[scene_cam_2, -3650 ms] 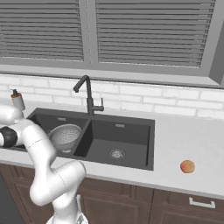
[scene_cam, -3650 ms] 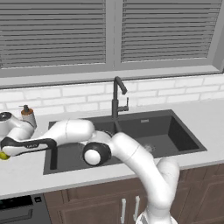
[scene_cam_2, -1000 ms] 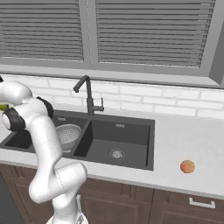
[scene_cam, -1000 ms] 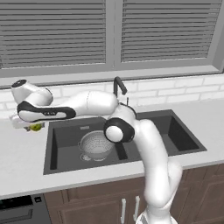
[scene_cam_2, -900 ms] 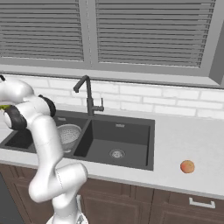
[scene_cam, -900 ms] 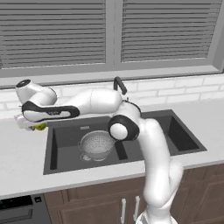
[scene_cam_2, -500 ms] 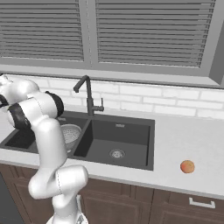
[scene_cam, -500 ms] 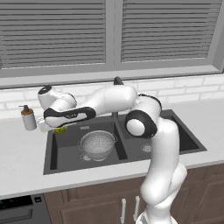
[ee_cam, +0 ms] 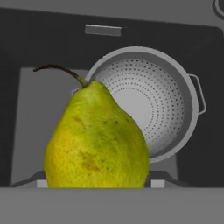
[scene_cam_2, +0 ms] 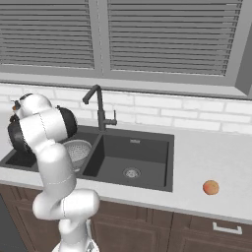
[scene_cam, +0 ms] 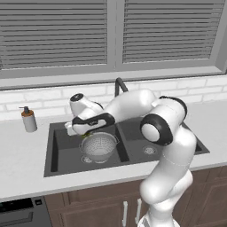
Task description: Put the colander in the sink, put the pear, peach in the colander, and turn on the sink faucet and pour water over the colander.
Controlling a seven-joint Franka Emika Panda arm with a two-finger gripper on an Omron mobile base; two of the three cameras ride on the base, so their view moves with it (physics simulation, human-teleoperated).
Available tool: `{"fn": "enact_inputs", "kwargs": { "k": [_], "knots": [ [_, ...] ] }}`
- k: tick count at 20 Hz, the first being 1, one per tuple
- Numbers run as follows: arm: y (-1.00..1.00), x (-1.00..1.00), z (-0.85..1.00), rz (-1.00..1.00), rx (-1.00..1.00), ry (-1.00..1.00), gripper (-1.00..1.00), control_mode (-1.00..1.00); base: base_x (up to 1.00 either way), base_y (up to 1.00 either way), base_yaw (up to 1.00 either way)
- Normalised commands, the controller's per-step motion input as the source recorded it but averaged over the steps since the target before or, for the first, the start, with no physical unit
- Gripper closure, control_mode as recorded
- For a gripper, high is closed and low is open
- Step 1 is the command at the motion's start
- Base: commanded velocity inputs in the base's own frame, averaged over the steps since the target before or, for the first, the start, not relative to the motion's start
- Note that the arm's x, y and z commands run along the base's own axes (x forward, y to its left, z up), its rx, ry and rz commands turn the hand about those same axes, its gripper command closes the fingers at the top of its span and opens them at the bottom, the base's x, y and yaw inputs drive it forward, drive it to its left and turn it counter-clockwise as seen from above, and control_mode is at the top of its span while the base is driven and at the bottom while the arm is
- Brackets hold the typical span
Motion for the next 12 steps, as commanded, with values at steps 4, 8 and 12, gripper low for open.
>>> {"fn": "enact_inputs", "kwargs": {
  "k": [4, 8, 12],
  "knots": [
    [-0.55, 0.37, -0.48, -0.02, 0.0, 0.0, 1.0, -1.0, 0.0, 0.0, 0.0],
    [-0.15, 0.37, -0.43, 0.0, 0.02, 0.0, 1.0, -1.0, 0.0, 0.0, 0.0],
    [0.0, 0.3, -0.36, 0.0, 0.05, 0.0, 1.0, -1.0, 0.0, 0.0, 0.0]
  ]
}}
